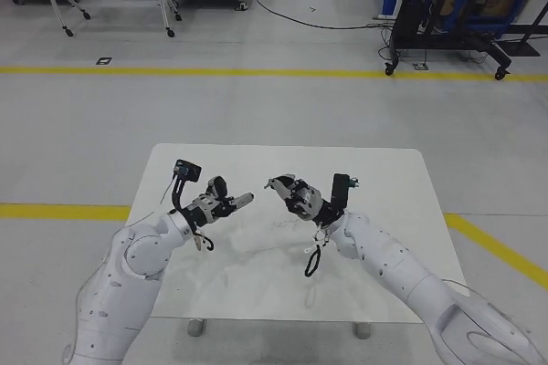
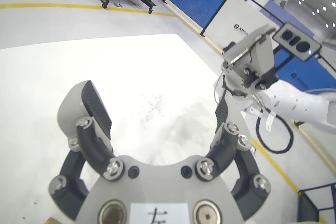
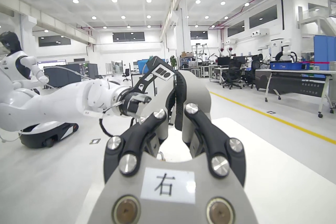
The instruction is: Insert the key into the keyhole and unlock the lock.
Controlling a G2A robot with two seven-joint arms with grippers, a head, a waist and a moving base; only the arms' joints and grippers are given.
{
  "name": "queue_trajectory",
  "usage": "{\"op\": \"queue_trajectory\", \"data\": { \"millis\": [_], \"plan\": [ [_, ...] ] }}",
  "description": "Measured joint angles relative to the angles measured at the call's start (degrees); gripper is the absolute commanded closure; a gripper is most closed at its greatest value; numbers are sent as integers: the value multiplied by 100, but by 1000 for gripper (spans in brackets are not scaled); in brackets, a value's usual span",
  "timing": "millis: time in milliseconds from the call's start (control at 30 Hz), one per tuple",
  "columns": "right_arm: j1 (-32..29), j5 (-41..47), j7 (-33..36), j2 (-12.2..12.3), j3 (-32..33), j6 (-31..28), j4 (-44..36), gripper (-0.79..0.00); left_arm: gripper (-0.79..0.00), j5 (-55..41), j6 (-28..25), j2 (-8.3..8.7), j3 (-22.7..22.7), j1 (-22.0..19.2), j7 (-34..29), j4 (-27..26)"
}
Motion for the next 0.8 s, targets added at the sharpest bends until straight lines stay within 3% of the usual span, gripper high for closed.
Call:
{"op": "queue_trajectory", "data": {
  "millis": [133,233,267,300,333,400,467,533,567,667,800],
  "plan": [
    [-1,-464,0,0,0,-1,-10,0,-785,1354,-12,0,-1,0,0,2],
    [-1,-430,0,0,0,-1,-9,0,-785,1497,-41,-11,33,39,50,-2],
    [-1,-430,0,0,0,-1,-9,0,-785,1204,-202,-25,72,89,99,61],
    [-2,-430,1,0,0,-1,-10,0,-674,859,-422,-26,69,90,68,159],
    [-23,-406,17,-2,1,-16,-41,0,-656,432,-665,-18,42,59,-40,271],
    [-158,-129,104,-1,68,-102,-242,0,-708,-696,-1156,3,-10,-25,-401,515],
    [-307,327,249,17,182,-249,-471,0,-696,-1787,-1496,36,-94,-102,-777,752],
    [-432,812,468,36,291,-470,-637,0,-668,-2596,-1696,72,-173,-157,-1097,935],
    [-495,1118,636,42,354,-641,-708,0,-591,-3002,-1779,86,-189,-182,-1267,1016],
    [-671,2275,1380,42,538,-1285,-607,0,-526,-4393,-1973,127,-151,-295,-1953,1274],
    [-618,3289,1416,-7,-22,-1337,-526,0,-434,-5772,-1945,148,94,-510,-2813,1568]
  ]
}}
